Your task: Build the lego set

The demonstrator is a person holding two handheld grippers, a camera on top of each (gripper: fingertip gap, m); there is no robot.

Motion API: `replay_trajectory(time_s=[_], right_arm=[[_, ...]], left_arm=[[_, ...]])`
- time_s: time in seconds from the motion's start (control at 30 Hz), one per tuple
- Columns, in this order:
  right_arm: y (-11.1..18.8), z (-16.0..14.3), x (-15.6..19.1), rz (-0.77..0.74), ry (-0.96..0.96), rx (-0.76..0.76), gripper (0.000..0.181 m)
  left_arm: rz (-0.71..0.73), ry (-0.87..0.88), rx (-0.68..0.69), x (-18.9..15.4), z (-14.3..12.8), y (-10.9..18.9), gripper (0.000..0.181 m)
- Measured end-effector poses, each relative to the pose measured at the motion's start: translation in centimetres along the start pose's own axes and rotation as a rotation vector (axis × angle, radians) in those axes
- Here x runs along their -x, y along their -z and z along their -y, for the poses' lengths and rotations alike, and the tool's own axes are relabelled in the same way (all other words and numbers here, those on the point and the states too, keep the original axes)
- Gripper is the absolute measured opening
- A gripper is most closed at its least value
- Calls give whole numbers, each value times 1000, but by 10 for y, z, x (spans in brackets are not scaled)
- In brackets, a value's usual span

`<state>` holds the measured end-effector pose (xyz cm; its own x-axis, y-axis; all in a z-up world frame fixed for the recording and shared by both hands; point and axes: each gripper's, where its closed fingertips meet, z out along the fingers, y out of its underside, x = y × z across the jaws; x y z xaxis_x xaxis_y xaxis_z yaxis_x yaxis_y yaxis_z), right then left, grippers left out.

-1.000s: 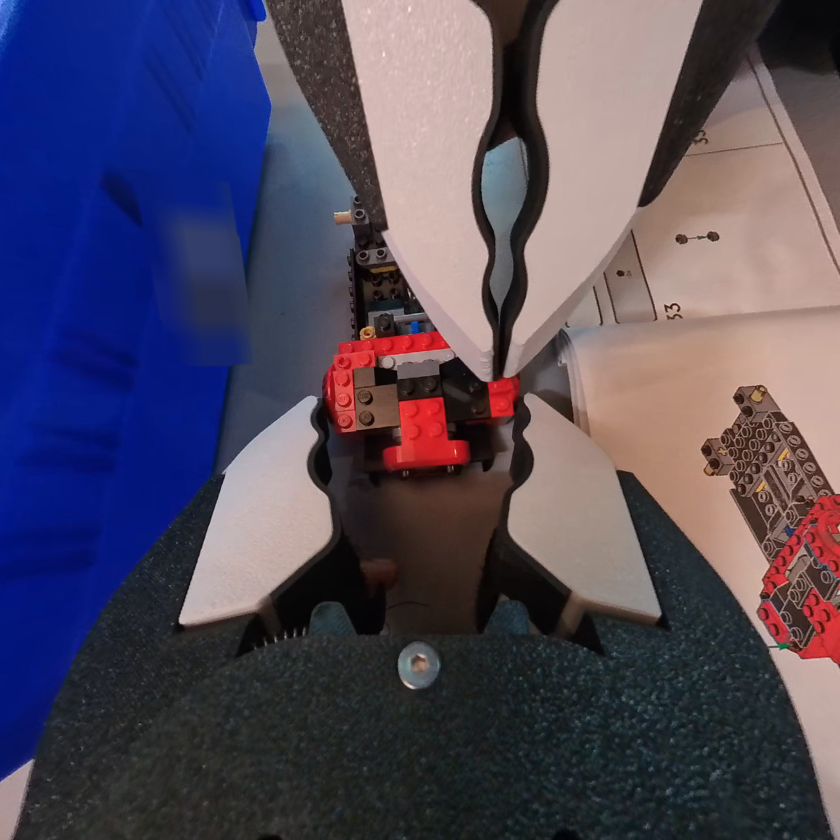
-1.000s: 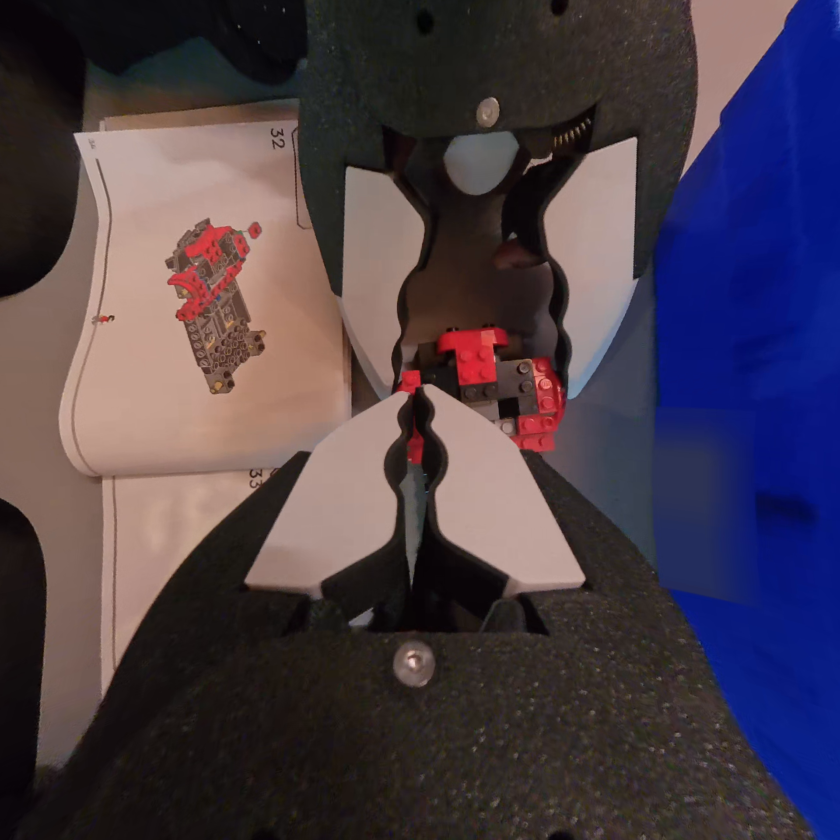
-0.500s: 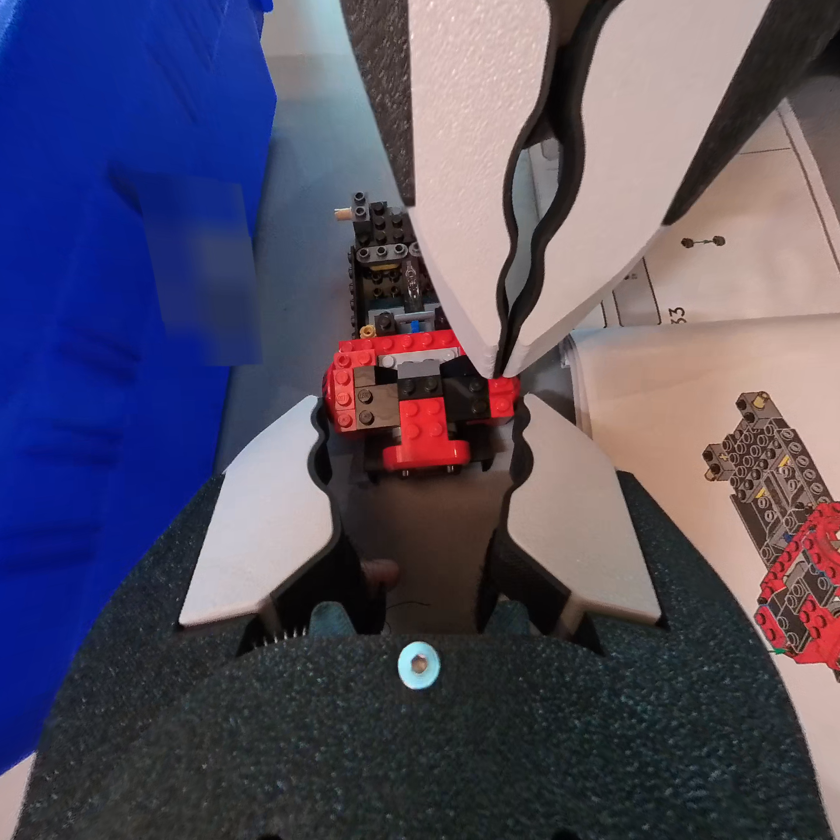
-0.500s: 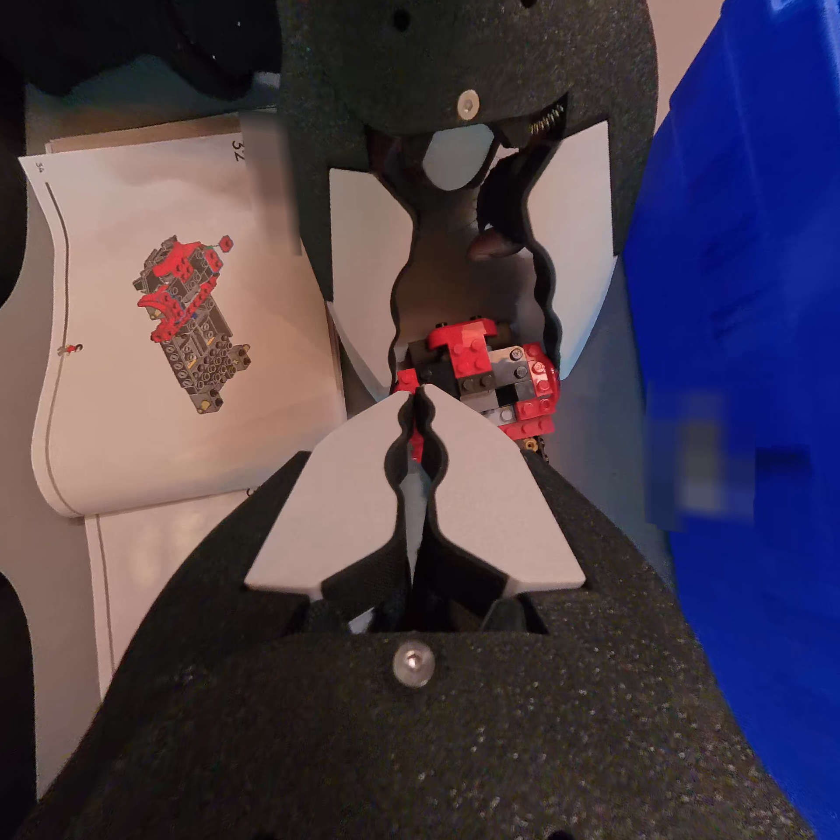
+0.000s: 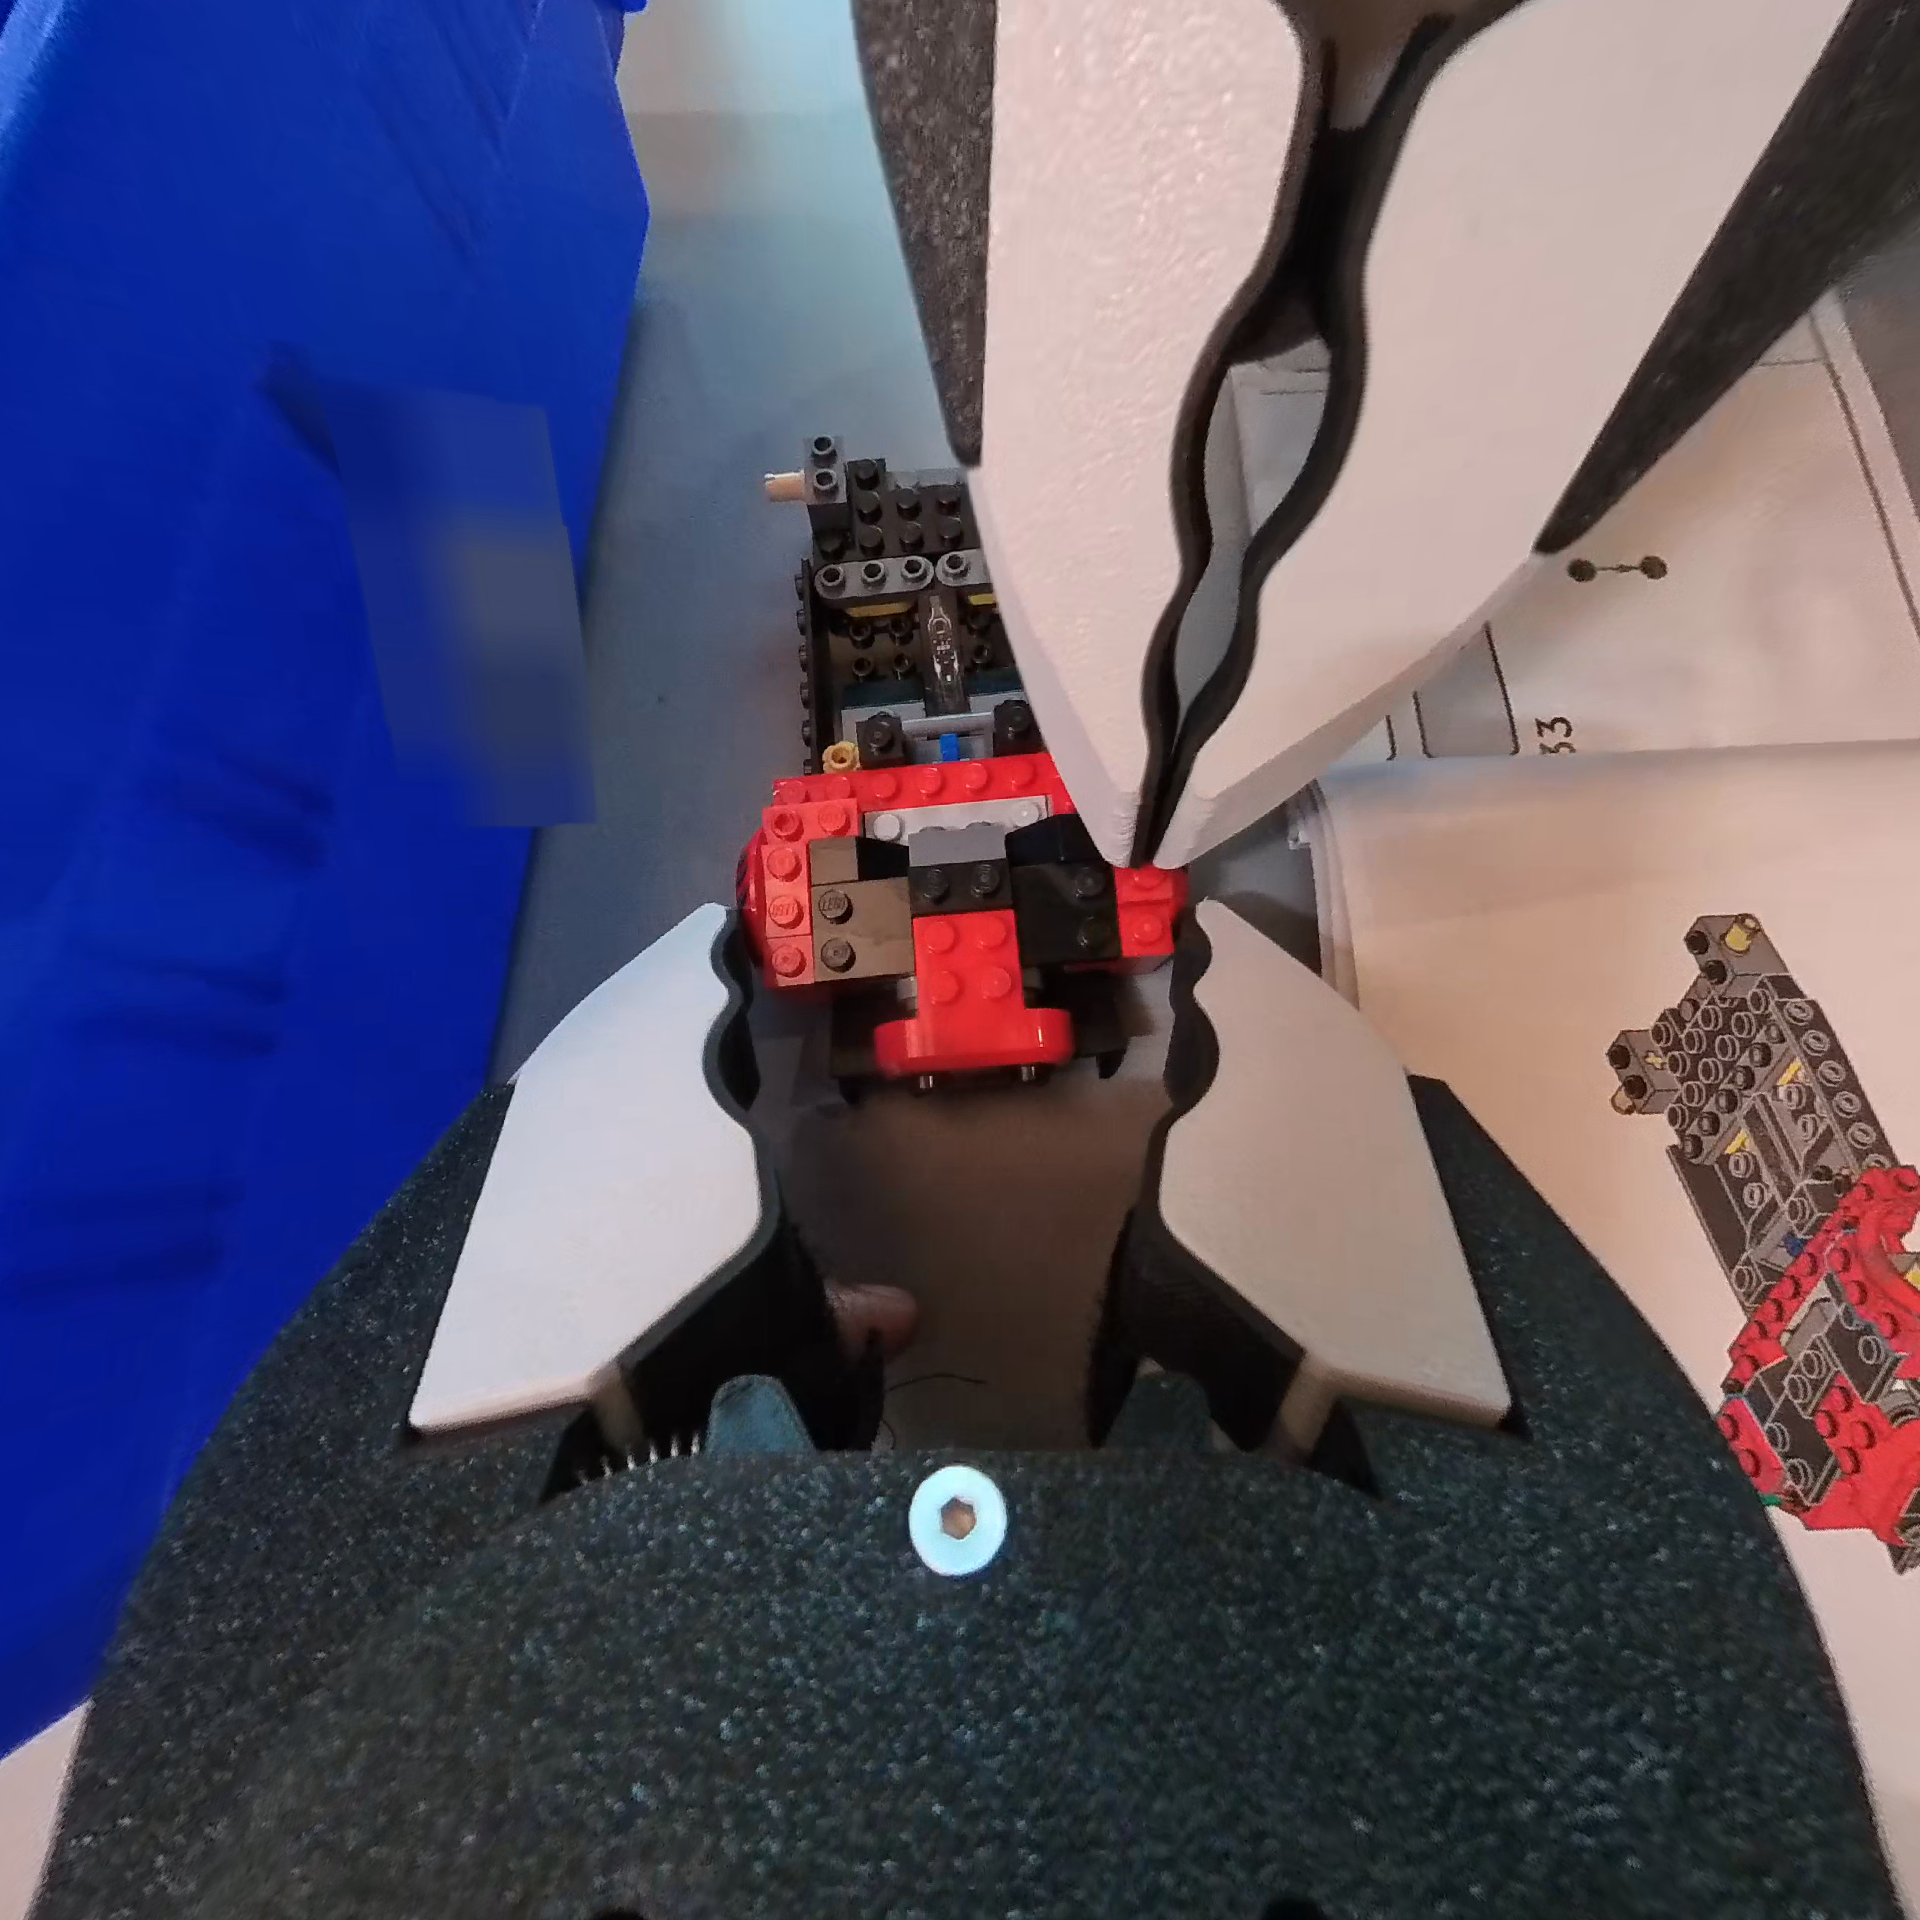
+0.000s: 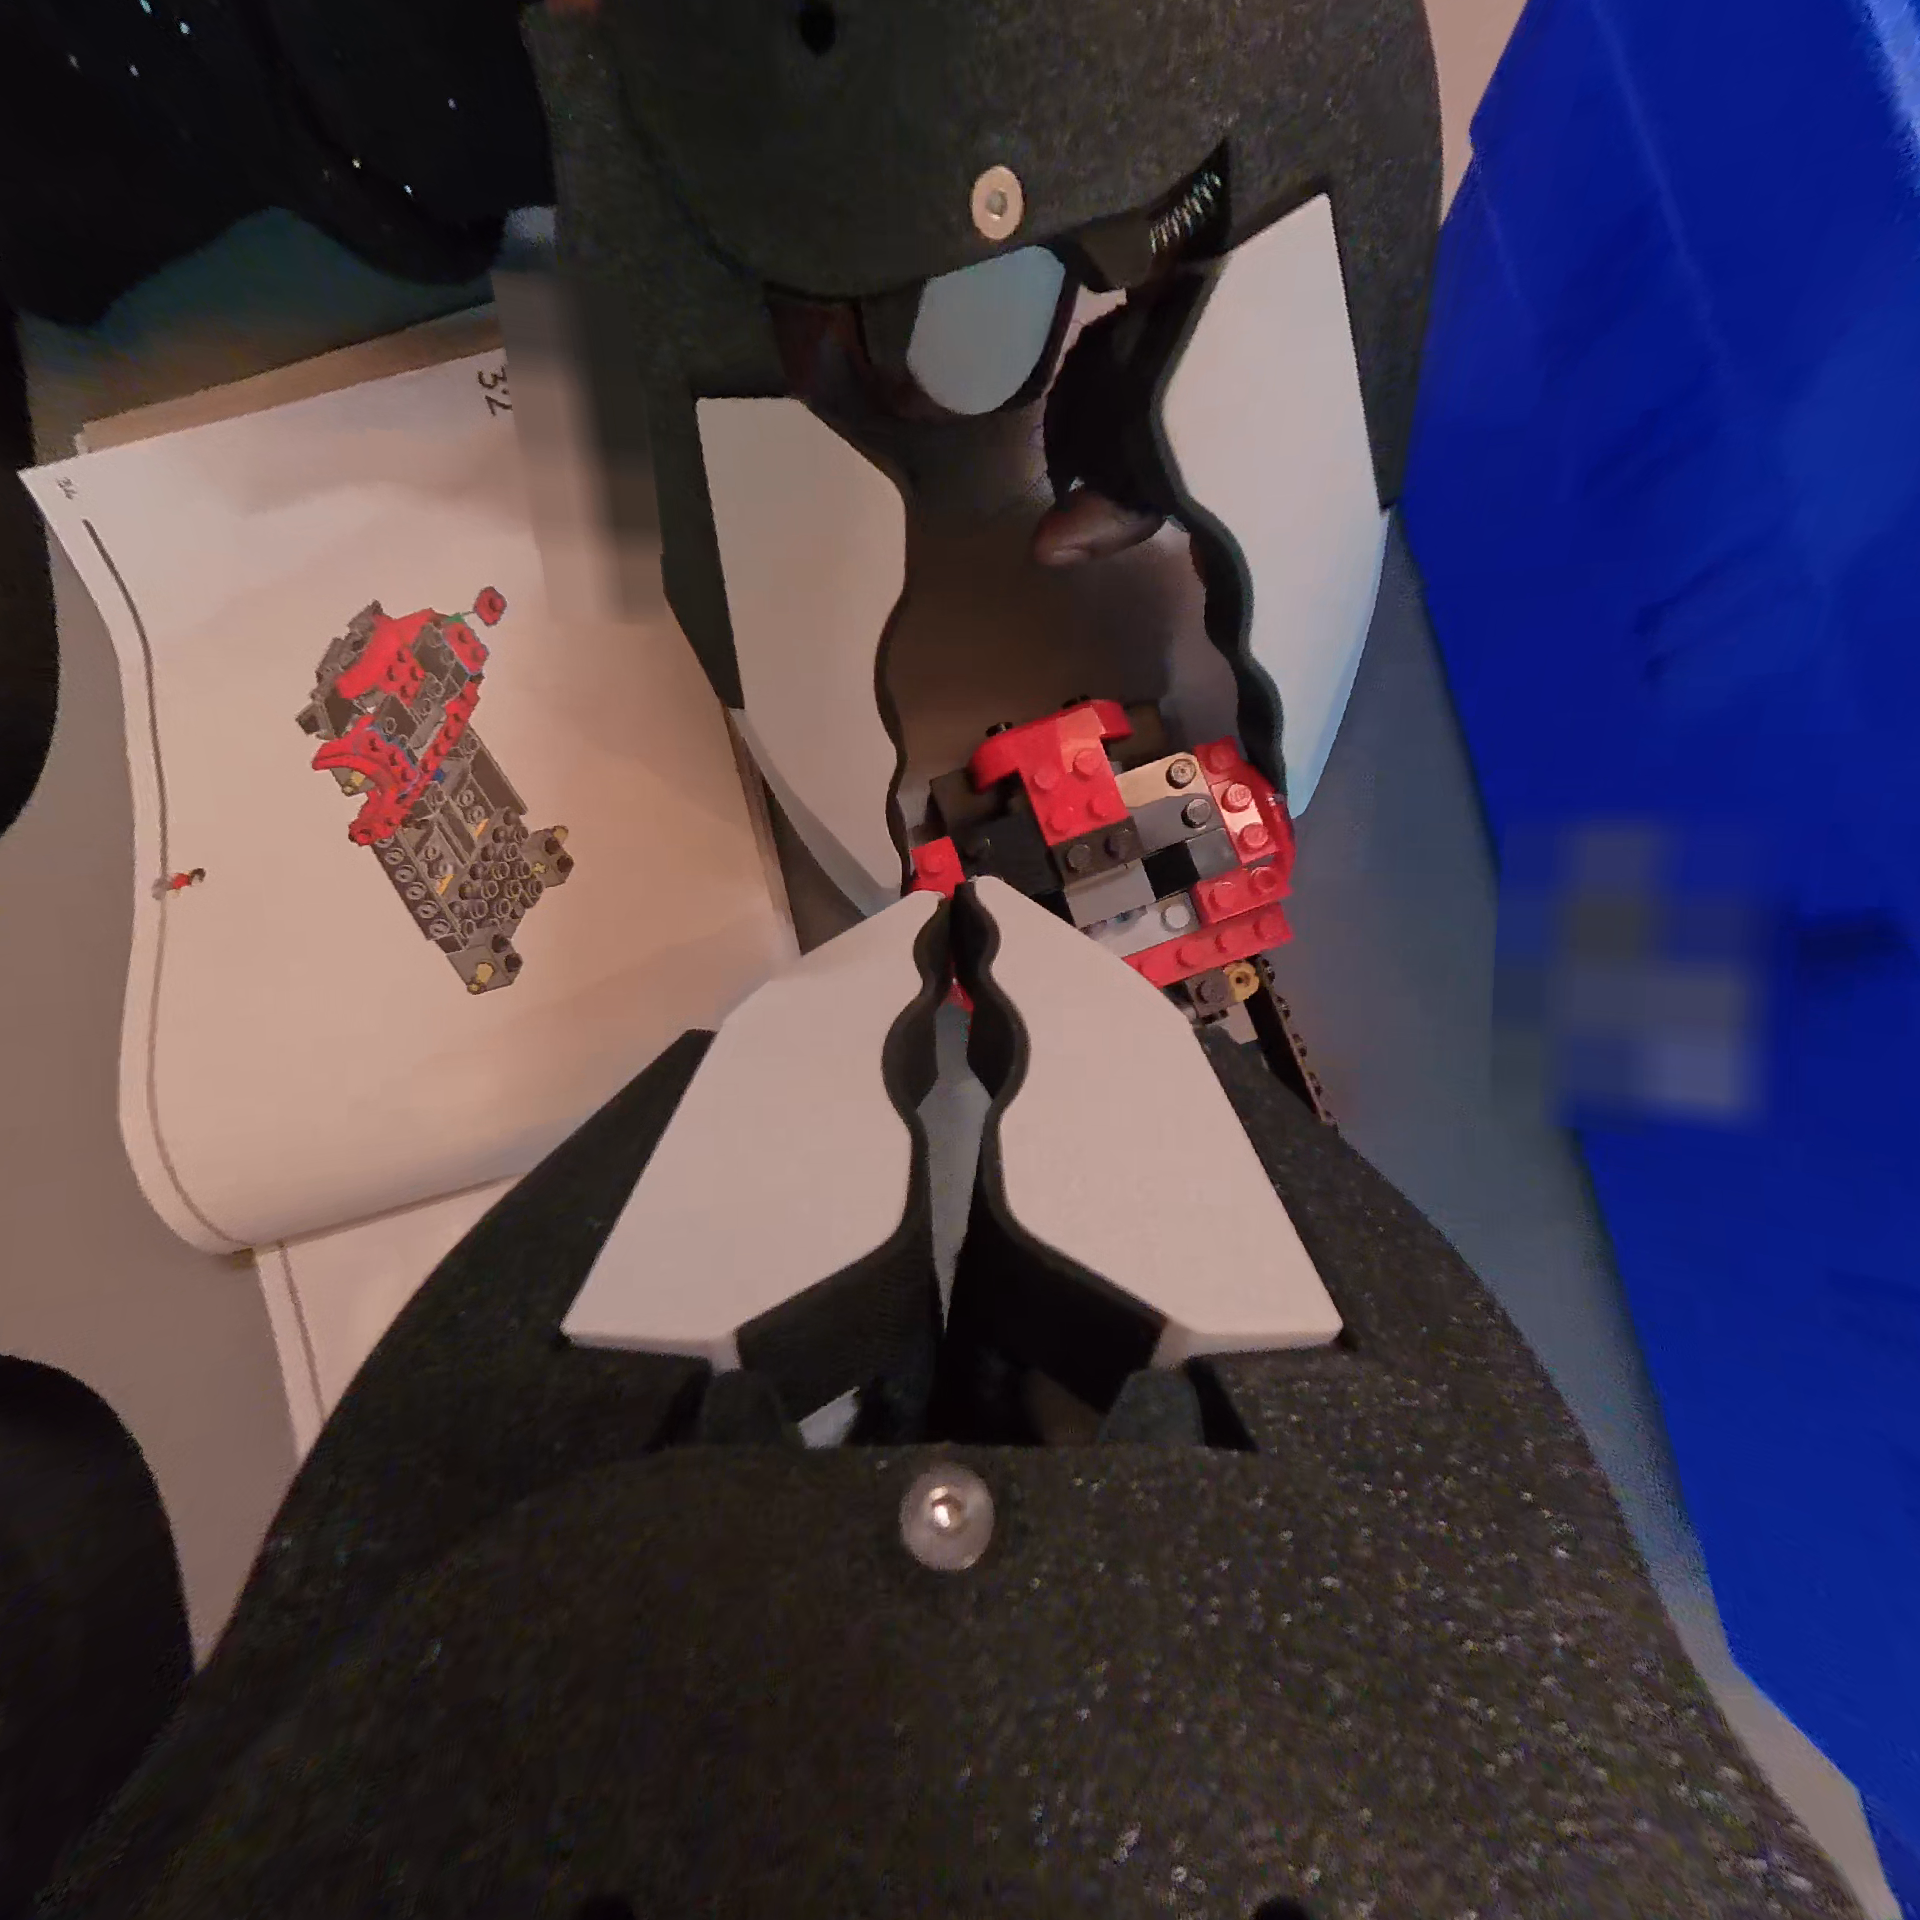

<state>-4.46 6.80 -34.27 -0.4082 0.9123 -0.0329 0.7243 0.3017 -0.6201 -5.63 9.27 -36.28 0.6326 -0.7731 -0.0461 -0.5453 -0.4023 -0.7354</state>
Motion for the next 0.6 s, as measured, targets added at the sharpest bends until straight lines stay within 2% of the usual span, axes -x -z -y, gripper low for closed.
replay_trajectory(time_s=[0.4, 0.6], right_arm=[[0, -3, 1, 134, -130, 88, 1], [0, -3, 1, 127, -114, 38, 1]], left_arm=[[-5, 5, -1, 0, 0, 0, 78], [-5, 4, -2, 0, 0, 0, 78]])
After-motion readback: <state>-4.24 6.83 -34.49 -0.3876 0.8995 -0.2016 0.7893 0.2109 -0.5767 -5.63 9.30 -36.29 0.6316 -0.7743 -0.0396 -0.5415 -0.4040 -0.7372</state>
